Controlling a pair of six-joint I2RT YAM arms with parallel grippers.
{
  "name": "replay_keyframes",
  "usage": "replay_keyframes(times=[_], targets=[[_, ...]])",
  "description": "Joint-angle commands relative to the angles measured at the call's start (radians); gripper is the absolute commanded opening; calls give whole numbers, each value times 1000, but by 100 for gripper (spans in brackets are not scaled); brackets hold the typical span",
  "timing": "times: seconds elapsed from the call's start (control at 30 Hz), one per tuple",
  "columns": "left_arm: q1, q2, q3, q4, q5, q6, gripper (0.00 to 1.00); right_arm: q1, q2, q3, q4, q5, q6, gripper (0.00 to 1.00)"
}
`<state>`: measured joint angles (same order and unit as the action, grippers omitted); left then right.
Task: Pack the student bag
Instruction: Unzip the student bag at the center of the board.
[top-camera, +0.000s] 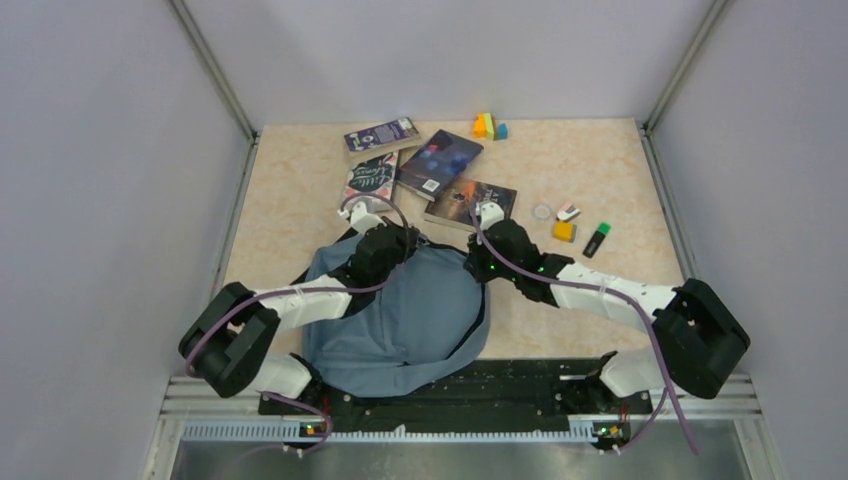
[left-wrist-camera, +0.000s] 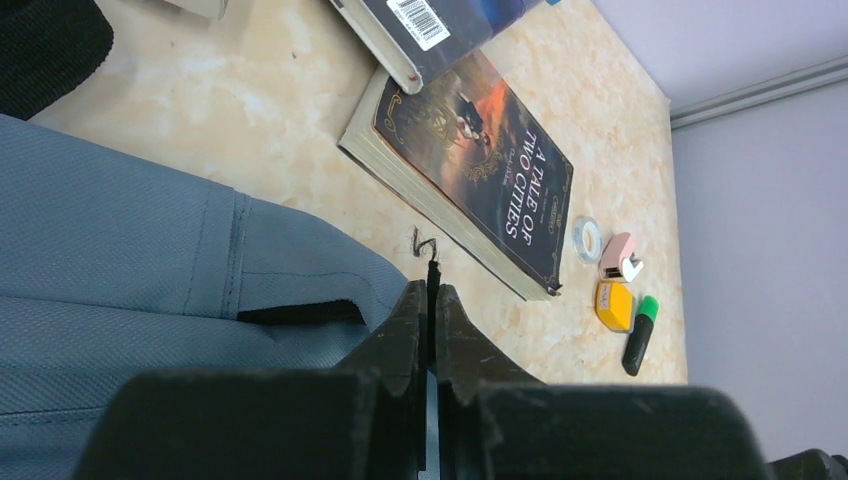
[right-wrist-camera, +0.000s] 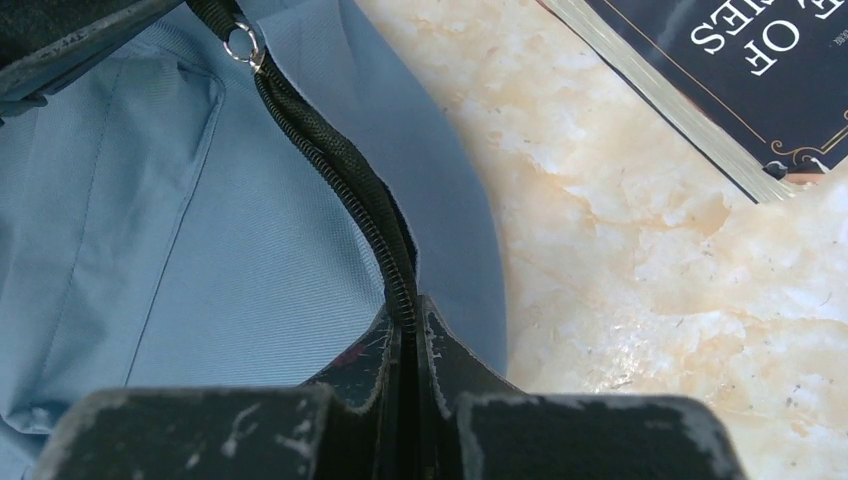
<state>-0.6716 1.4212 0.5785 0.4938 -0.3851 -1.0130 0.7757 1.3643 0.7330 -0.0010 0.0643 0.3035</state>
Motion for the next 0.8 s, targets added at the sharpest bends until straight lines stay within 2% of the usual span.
replay_keyframes(times=[0.0,0.13,0.17,0.3,0.37,0.4,0.5,0.6,0.7,0.77], targets=[[22,-67,-22,96,-111,76,0,-6,-20,-18,-61,67,24,0],[22,-61,-16,152,-18,160,0,-6,-29,-13,-36,-8,-36,0],[22,-56,-8,159,19,177,0,-6,-37,-6,-33,-33,-60,3],[21,-35,1,211,168,245,0,-6,-87,36,-35,-111,-147,53],[23,-29,-6,228,210,252,0,-6,-106,62,-39,-137,-174,67],[22,-27,-10,235,221,252,0,-6,-109,75,-41,-144,-187,70],[22,-23,-16,244,243,257,0,-6,-91,123,-60,-140,-222,75],[23,-23,-20,242,247,255,0,-7,-39,181,-74,-144,-266,75],[22,-27,-26,248,250,252,0,-19,27,233,-46,-187,-297,59],[22,-28,-27,248,250,252,0,-27,76,273,-45,-217,-348,57]])
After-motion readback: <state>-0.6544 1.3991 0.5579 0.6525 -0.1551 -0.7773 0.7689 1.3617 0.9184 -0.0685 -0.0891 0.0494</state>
